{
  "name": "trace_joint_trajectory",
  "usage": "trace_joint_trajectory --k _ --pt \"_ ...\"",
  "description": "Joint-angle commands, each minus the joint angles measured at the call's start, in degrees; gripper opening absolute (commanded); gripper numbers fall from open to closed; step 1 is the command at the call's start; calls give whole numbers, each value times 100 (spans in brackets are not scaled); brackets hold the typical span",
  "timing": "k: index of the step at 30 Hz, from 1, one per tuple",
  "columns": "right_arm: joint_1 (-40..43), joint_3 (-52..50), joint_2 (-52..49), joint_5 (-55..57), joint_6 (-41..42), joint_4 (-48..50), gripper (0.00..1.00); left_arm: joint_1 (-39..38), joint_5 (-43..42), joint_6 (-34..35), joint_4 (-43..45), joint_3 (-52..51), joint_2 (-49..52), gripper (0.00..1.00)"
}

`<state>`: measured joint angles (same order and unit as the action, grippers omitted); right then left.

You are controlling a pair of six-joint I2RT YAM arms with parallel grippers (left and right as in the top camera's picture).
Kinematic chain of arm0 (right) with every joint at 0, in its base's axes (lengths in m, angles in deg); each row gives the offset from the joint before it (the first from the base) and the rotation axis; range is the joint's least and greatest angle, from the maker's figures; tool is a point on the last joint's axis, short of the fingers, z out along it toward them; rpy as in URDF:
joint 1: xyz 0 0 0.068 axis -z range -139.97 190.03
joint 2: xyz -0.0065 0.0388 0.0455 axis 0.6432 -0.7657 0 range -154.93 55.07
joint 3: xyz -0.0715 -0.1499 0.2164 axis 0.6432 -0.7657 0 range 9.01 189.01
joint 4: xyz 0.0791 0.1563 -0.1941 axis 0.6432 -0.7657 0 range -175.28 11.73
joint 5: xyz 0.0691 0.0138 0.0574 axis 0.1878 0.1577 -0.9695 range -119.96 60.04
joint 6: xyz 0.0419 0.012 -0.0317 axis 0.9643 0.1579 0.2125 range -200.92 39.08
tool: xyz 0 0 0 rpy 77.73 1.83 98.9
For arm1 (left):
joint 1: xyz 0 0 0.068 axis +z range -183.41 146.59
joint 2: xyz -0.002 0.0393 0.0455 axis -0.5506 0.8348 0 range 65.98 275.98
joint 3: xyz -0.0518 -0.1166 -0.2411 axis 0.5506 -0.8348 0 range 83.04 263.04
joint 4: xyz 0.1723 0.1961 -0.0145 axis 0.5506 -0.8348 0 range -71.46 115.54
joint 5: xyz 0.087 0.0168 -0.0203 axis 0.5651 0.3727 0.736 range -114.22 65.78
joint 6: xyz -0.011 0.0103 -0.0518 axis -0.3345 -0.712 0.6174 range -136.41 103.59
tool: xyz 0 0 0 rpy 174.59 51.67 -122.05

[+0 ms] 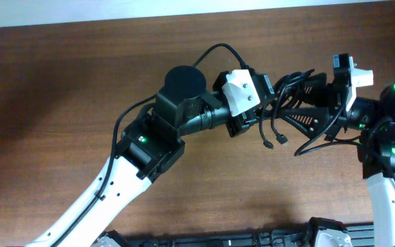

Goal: Untangle cables

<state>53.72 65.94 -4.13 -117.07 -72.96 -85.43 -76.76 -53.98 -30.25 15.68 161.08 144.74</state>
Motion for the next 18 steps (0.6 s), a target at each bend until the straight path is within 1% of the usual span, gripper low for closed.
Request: trace_joint_trajectory --k 1,2,3,4,6,8,9,10,12,18 --pt "15 39 26 -57 -13 168 64 -37 17 55 -140 33 42 0" --pt "15 39 26 -57 -13 186 64 -37 52 55 -179 33 42 0" --pt "15 39 26 -55 -13 212 60 -37 96 55 -223 33 42 0" --pt "15 39 26 -57 -15 216 59 -37 136 55 -251 33 42 0" --pt "15 39 26 -57 -13 229 50 -37 175 55 -275 33 42 0" --pt "15 39 26 -57 -13 227 36 -37 177 55 -269 33 42 0" --pt "15 39 26 -57 -13 227 25 -37 177 52 -262 33 42 0" --pt "15 39 26 -57 -13 227 17 -37 177 55 -262 33 42 0" --pt "15 39 26 -57 -13 227 4 -37 181 55 -262 33 42 0" --pt "15 39 26 -57 7 203 4 -37 713 55 -264 33 42 0"
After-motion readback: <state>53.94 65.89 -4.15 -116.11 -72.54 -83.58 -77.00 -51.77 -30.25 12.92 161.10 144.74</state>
